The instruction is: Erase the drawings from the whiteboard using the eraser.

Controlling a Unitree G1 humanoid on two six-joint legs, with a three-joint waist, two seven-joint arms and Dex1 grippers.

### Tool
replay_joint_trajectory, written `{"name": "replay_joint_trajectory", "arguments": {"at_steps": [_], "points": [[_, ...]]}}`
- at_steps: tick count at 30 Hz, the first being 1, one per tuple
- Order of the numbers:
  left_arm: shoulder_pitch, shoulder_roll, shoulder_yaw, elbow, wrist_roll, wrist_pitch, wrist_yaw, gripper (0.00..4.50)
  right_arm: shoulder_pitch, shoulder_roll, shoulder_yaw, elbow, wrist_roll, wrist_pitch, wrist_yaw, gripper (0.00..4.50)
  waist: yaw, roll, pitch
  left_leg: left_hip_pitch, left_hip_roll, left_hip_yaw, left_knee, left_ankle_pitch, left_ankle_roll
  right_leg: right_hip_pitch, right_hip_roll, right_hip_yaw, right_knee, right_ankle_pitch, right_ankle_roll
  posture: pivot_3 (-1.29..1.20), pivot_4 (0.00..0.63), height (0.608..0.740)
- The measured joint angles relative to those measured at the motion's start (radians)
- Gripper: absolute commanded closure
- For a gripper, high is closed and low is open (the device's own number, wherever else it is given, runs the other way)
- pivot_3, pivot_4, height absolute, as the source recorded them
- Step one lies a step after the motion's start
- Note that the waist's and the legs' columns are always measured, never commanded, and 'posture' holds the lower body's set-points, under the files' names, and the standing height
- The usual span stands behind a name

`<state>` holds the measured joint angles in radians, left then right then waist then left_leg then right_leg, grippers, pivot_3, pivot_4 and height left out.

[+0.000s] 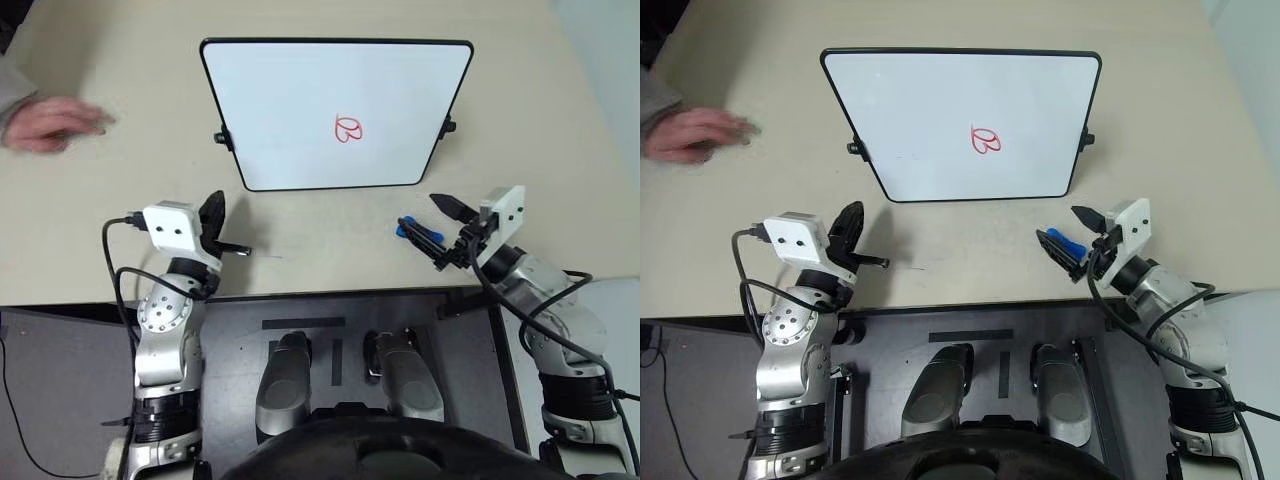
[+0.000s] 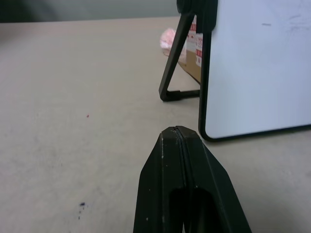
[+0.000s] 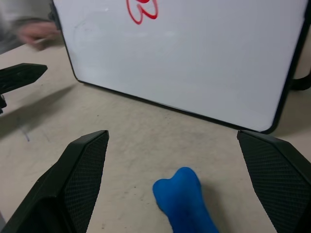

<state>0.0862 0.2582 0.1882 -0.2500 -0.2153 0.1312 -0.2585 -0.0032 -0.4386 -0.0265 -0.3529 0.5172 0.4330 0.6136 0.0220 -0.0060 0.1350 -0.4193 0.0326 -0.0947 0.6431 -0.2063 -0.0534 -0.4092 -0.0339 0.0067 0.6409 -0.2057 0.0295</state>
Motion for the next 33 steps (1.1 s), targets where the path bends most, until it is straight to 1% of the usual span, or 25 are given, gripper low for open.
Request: {"name": "replay_joint_trajectory", "arguments": {"at_steps": [8, 14, 17, 19, 23, 25, 29, 33], "points": [[0.023, -0.006, -0.001, -0.035, 0.001, 0.012, 0.008, 4.50, -0.015, -0.006, 0.048, 0.000, -0.019, 0.000, 0.030, 0.02, 0.000, 0.000, 0.000, 0.000, 0.000, -0.001, 0.000, 0.000, 0.000, 0.000, 0.000, 0.001, 0.002, -0.001, -0.001, 0.00, 0.150, 0.740], [0.024, -0.013, -0.001, -0.052, 0.005, 0.012, 0.029, 4.50, -0.066, -0.078, 0.051, 0.000, -0.033, 0.000, 0.094, 0.02, 0.000, 0.000, 0.000, 0.000, 0.000, -0.001, 0.001, 0.000, 0.000, 0.001, 0.000, 0.002, 0.002, -0.001, -0.002, 0.00, 0.150, 0.740], [0.024, -0.030, -0.006, -0.053, 0.011, 0.011, 0.046, 4.50, -0.071, -0.139, 0.051, -0.004, -0.039, 0.000, 0.148, 0.02, 0.001, -0.001, 0.000, 0.000, -0.001, -0.001, 0.001, 0.000, 0.000, 0.001, 0.001, 0.003, 0.002, -0.002, -0.004, 0.00, 0.150, 0.740], [0.024, -0.042, -0.012, -0.053, 0.020, 0.008, 0.052, 4.50, -0.074, -0.173, 0.051, -0.004, -0.043, 0.000, 0.182, 0.02, 0.001, -0.001, 0.000, 0.000, -0.002, -0.001, 0.001, -0.001, -0.001, 0.001, 0.006, 0.005, 0.002, -0.002, -0.004, 0.00, 0.150, 0.740], [0.027, -0.052, -0.018, -0.055, 0.023, 0.005, 0.057, 4.50, -0.084, -0.255, 0.053, -0.006, -0.048, 0.006, 0.261, 0.02, 0.001, -0.001, 0.000, 0.000, -0.001, -0.001, 0.001, -0.002, -0.002, 0.002, 0.016, 0.021, 0.002, -0.004, -0.005, 0.00, 0.150, 0.740], [0.028, -0.055, -0.016, -0.055, 0.023, -0.001, 0.063, 4.50, -0.080, -0.283, 0.053, -0.009, -0.043, 0.014, 0.298, 0.02, 0.001, -0.001, 0.000, 0.000, -0.001, -0.001, 0.002, -0.002, -0.002, 0.002, 0.021, 0.024, 0.002, -0.005, -0.003, 0.00, 0.150, 0.740], [0.023, -0.067, -0.018, -0.044, 0.023, -0.006, 0.068, 4.50, -0.059, -0.305, 0.062, -0.010, -0.046, 0.025, 0.329, 0.02, 0.002, -0.002, 0.000, 0.000, -0.001, -0.001, 0.002, -0.002, -0.001, 0.002, 0.023, 0.026, 0.002, -0.005, -0.003, 0.00, 0.150, 0.740], [-0.001, -0.081, -0.030, -0.023, 0.024, -0.020, 0.071, 4.50, -0.063, -0.302, 0.103, -0.002, -0.074, 0.034, 0.329, 0.02, 0.002, -0.002, 0.000, 0.001, -0.001, -0.002, 0.003, -0.002, -0.001, 0.003, 0.024, 0.027, 0.002, -0.005, -0.003, 0.00, 0.150, 0.740]]}}
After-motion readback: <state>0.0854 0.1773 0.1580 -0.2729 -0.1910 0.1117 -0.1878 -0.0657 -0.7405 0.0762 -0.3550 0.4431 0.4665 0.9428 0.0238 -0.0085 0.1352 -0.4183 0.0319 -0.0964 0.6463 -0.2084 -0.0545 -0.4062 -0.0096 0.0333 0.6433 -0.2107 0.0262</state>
